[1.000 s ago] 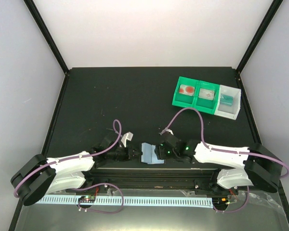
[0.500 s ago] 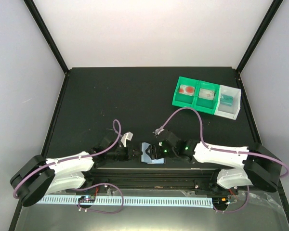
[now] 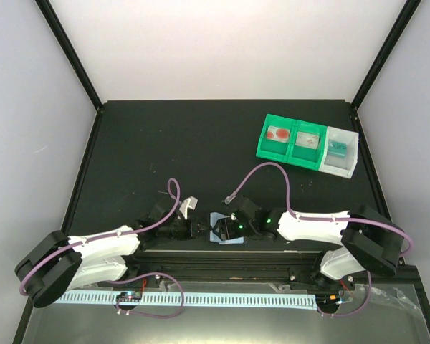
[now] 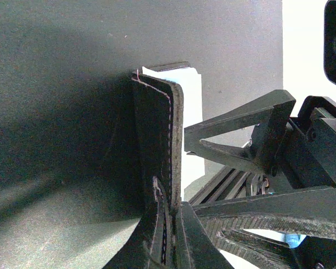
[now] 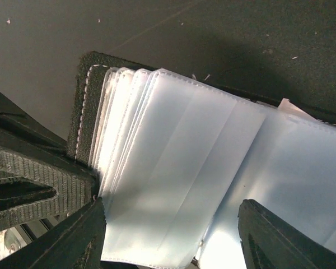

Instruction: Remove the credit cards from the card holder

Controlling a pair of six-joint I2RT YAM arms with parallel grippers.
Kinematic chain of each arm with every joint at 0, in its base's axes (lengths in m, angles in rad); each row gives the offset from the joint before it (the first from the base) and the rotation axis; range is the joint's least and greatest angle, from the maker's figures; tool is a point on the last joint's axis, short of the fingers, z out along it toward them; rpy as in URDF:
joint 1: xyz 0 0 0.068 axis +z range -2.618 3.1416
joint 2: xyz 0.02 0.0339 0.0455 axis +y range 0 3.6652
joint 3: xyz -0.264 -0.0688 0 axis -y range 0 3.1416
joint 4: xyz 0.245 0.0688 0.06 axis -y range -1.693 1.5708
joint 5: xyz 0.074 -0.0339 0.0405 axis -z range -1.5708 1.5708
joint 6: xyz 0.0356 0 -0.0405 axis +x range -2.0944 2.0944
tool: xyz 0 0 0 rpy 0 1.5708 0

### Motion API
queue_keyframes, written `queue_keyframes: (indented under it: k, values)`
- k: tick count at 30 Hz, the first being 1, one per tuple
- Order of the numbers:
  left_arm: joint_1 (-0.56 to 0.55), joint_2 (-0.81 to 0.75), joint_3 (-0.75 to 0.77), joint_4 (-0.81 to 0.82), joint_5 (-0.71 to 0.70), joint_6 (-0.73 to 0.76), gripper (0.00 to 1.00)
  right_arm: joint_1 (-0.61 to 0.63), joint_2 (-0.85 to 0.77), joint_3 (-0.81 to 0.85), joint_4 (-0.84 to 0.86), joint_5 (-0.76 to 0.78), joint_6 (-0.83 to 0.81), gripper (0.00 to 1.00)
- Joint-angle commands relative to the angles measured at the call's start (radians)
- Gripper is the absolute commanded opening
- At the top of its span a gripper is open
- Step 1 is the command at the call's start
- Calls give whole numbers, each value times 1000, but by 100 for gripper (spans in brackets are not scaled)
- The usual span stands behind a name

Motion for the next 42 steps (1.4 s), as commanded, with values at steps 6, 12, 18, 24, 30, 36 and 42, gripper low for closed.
queue_keyframes:
  k: [6,12,18,24,30,36,42]
  values:
    - [-5,-15,2,31,4,-1,2,6,-9,-12,-19,70,8,59]
    - [-5,-21,2,29,4,-2,2,5,-13,-14,-71,117,3,58]
    - [-5,-24,2,31,8,-11,2,5,-70,-8,-133,149,5,56]
    - [-6,-22,2,32,8,-15,2,8,-130,-30,-16,36,-2,62]
    - [-7,-28,8,28,11,-17,2,10,-65,-18,30,-10,3,67]
    - [-7,-36,8,23,10,-19,2,16,-31,-20,60,-17,11,68]
    - [-7,-38,4,29,11,-27,2,17,13,-21,71,-17,7,68]
